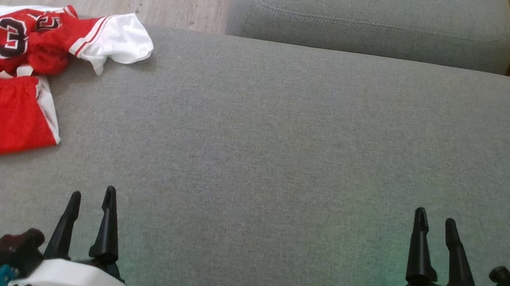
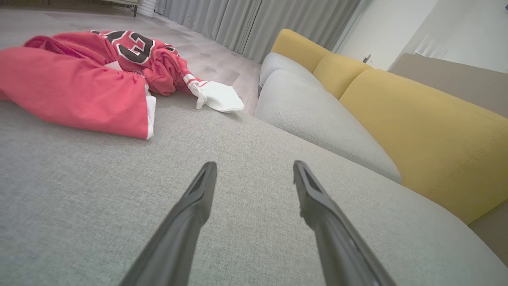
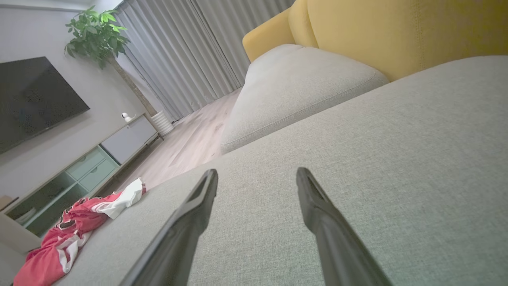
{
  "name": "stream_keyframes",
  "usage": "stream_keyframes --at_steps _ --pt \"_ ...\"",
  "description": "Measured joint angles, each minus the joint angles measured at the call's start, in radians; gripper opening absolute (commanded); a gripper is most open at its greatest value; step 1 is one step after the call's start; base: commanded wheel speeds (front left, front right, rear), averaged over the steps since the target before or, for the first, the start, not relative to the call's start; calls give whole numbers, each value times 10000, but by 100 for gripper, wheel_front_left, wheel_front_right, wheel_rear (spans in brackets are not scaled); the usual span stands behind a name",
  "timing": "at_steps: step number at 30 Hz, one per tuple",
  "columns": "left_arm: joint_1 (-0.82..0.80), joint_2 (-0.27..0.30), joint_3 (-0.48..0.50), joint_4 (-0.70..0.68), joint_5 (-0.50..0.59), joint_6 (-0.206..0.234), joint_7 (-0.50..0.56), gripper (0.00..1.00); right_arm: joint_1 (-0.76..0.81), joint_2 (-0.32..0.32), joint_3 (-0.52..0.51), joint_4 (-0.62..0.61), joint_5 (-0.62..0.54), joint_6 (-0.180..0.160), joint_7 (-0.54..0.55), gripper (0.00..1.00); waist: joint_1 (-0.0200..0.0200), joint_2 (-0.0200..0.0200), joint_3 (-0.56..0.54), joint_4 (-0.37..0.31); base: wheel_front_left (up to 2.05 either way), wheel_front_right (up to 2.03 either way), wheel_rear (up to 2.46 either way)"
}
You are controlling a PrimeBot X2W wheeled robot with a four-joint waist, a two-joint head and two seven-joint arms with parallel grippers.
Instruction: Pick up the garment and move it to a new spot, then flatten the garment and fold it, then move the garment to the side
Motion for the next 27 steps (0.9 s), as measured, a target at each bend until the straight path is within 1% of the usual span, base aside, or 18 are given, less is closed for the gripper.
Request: stream_keyframes --at_steps 7,9,17,27 --pt "4 4 -61 52 876 36 -194 100 0 0 192 12 -1018 2 -194 100 0 0 14 52 0 0 0" --pt "5 4 -79 65 1081 104 -272 100 0 0 228 15 -1258 2 -291 100 0 0 13 65 0 0 0" --pt "58 8 -291 276 1718 107 -485 100 0 -4 426 50 -2079 2 -502 100 0 0 -15 94 0 0 0" --pt "200 13 -305 548 2642 286 -780 100 -2 -8 617 140 -3302 2 -780 100 0 0 74 136 0 0 0"
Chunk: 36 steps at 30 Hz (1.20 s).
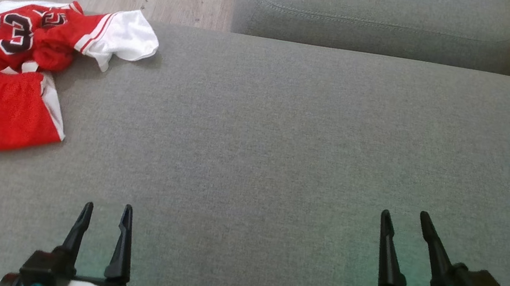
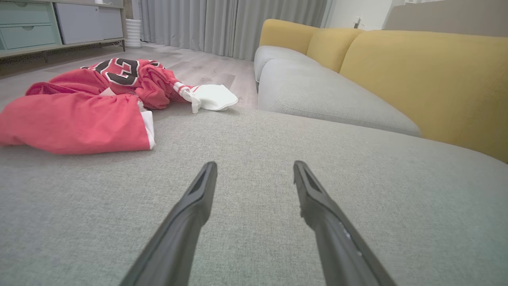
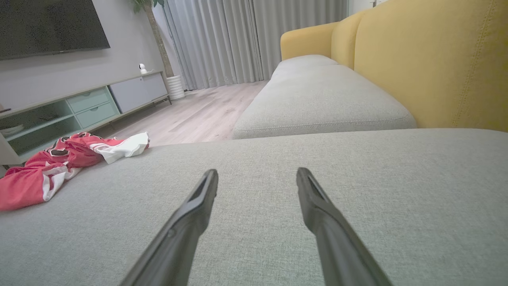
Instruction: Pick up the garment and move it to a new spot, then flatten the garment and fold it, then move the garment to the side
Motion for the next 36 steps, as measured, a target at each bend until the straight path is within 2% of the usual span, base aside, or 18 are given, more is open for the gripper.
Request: stream_keyframes --at_steps 8,30,36 --pt "-1 4 -27 81 777 90 -199 100 -1 -2 213 67 -905 2 -201 100 0 0 44 50 0 0 0" --pt "-1 6 13 188 729 88 -199 100 -6 -6 221 416 -903 2 -201 100 0 0 11 46 0 0 0" --pt "-34 6 -17 194 727 94 -199 100 -3 -12 77 384 -905 2 -201 100 0 0 72 363 0 0 0"
